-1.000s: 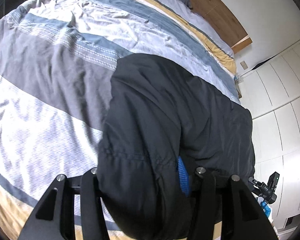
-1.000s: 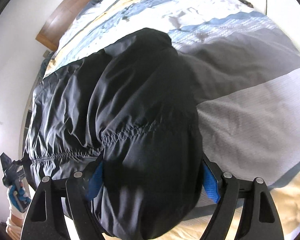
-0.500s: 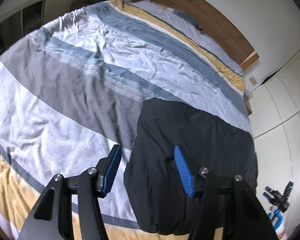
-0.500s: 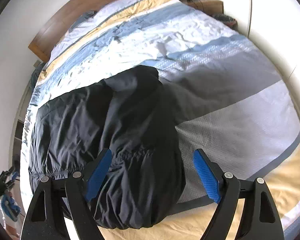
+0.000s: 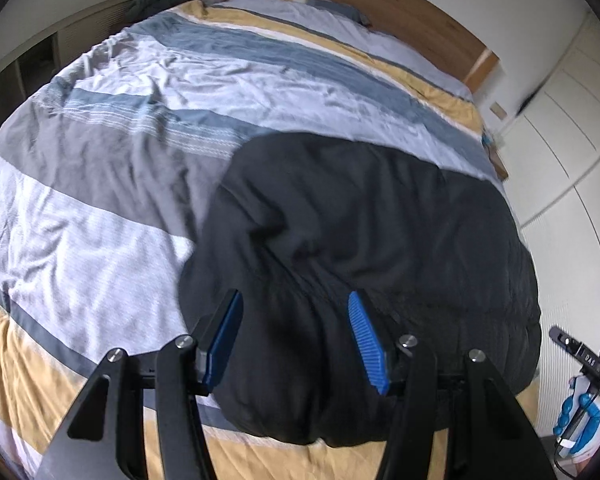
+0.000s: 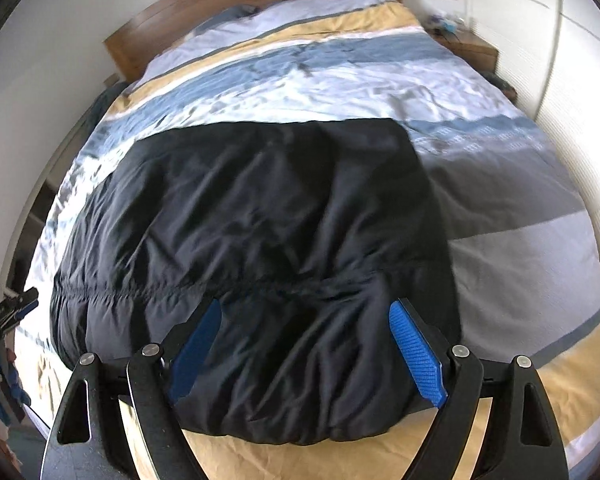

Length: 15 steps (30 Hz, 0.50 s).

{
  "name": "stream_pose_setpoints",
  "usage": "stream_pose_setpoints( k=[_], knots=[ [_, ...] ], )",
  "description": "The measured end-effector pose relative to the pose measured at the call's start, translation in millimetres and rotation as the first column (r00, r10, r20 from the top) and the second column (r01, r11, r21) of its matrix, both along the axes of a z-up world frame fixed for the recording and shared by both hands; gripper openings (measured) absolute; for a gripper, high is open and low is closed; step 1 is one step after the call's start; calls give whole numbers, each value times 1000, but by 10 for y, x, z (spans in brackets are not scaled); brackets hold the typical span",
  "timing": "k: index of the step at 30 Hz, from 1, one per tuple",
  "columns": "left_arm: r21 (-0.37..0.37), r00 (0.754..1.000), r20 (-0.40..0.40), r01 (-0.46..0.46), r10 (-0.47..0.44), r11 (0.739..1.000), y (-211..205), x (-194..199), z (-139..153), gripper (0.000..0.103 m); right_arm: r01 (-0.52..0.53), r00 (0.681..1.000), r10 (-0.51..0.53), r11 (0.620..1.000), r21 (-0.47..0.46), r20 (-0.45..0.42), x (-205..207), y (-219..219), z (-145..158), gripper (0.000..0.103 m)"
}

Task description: Fold large clothes

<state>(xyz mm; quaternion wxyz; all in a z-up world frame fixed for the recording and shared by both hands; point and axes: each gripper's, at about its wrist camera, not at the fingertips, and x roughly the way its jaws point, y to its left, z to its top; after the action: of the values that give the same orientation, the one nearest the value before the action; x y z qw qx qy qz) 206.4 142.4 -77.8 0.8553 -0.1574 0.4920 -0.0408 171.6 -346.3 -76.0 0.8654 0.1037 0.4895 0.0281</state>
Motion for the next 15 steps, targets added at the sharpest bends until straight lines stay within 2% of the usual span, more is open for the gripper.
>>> stream_pose_setpoints(
  k=[7,15],
  knots=[
    [35,997,44,56,-57,998,-480,-93,38,53,-76,994,78,997,-32,82,-128,349,59,88],
    [12,988,75,137,-138,990,-872,57,-6,53,-172,973,180,983,-63,145,-64,764,12,89]
  ],
)
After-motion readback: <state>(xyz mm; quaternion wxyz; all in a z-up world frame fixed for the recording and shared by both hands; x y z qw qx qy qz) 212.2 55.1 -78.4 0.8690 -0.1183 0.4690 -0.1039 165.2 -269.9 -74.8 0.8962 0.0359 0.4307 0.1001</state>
